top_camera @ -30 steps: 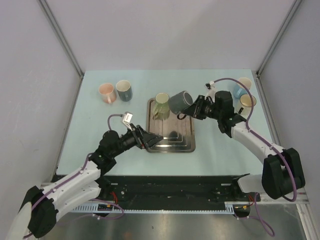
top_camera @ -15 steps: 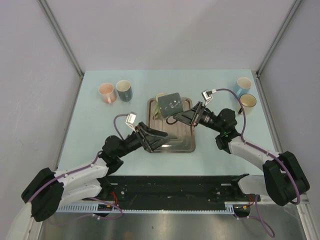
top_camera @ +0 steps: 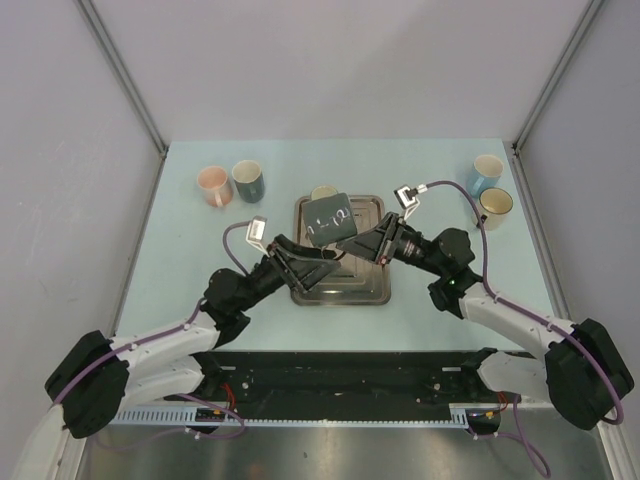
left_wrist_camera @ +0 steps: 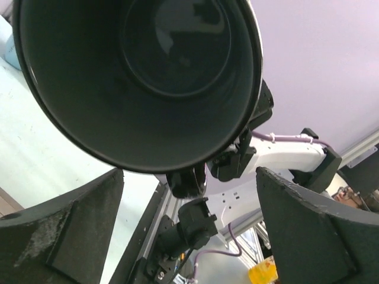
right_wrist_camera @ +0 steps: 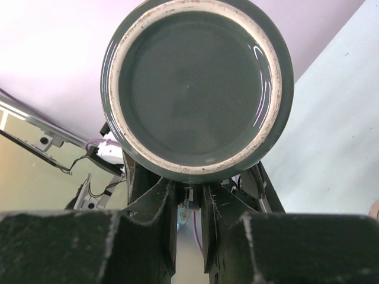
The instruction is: Turn the mug right side up
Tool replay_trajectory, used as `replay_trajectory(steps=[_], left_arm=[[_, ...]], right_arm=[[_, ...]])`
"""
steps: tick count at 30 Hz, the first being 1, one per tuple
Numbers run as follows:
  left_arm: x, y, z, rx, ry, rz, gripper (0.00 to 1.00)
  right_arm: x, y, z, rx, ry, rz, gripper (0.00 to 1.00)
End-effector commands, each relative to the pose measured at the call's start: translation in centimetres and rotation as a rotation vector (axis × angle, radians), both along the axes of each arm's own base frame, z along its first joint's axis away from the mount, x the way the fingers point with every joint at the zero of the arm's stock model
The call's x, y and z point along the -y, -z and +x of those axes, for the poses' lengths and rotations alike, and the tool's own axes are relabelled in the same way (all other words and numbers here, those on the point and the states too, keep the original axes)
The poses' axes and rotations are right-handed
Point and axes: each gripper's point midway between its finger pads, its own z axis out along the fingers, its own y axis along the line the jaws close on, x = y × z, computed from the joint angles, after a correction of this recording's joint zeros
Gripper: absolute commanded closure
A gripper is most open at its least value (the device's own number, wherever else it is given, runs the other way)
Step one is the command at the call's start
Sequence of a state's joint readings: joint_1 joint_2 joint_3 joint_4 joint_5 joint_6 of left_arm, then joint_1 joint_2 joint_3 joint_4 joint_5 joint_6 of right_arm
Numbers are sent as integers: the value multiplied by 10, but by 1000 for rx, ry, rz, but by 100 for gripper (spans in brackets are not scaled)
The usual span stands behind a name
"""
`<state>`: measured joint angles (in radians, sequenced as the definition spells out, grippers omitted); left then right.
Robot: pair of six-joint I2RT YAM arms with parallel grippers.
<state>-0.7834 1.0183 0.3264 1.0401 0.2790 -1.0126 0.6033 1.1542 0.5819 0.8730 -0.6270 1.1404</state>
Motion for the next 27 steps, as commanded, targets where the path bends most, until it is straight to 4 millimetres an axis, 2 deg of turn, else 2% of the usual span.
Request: replay_trajectory(steps=[1, 5, 9, 12, 15, 27], left_arm=[[-4, -30, 7, 51, -52, -61, 7], [-7, -45, 5, 82, -47, -106, 17], [-3, -47, 5, 88, -34, -96, 26], [-3, -48, 4, 87, -26, -104, 41], [-2, -48, 4, 80, -21, -107, 51], [0, -59, 7, 37, -3, -150, 53]], right_arm=[[5, -39, -11, 132, 31, 81, 100], [5, -38, -12, 136, 41, 67, 100], [5, -38, -14, 140, 38, 66, 100], [3, -36, -14, 138, 38, 58, 100], [2, -35, -14, 138, 39, 55, 100], [0, -25, -14, 180, 98, -15, 100]])
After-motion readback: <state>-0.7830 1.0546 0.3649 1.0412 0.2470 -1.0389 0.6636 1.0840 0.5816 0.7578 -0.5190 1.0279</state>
